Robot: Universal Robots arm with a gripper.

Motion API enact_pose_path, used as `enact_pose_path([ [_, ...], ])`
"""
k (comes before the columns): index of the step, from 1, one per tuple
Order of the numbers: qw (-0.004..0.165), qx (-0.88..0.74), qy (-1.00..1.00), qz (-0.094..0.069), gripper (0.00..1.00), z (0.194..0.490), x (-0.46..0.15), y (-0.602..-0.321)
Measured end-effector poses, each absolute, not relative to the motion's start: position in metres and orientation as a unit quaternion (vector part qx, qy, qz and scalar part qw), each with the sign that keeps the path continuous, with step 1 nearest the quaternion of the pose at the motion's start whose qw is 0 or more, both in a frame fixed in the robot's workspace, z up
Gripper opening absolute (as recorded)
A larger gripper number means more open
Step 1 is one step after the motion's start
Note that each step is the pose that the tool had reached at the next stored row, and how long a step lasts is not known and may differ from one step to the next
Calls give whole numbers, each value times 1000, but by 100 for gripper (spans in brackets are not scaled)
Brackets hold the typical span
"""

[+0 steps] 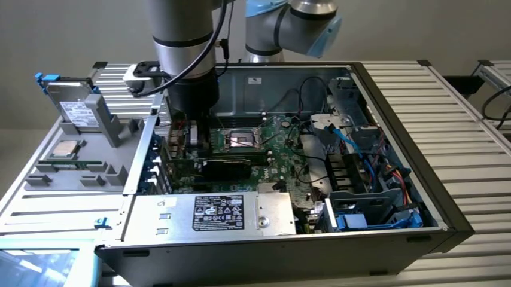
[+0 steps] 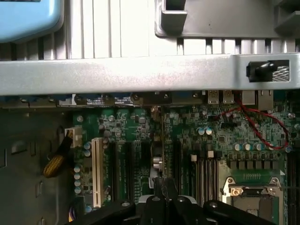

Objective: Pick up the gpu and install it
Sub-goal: 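Press down on the gpu until it lock into place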

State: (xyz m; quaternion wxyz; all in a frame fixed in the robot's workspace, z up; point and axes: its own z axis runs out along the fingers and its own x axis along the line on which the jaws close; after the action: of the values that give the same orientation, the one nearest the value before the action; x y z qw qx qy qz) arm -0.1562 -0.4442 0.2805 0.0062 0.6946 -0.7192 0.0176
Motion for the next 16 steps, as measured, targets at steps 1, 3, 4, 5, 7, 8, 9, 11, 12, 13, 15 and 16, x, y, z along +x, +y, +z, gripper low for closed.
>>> enact_pose_path([
  [1,6,695,-719,18,12,285,-153,-444],
  [3,6,695,-719,18,12,287,-144,-444],
  [4,6,695,-719,18,12,287,-140,-444],
  [5,6,695,-719,18,12,287,-137,-444],
  [7,6,695,-719,17,12,285,-133,-445],
  [8,5,694,-719,17,12,283,-132,-445],
  [9,5,694,-720,16,12,281,-131,-446],
  [11,5,693,-721,16,12,278,-131,-446],
  [12,5,693,-721,16,12,276,-131,-446],
  [13,4,692,-722,16,12,274,-131,-446],
  [15,3,691,-723,14,12,270,-131,-446],
  [16,3,690,-724,14,12,268,-131,-446],
])
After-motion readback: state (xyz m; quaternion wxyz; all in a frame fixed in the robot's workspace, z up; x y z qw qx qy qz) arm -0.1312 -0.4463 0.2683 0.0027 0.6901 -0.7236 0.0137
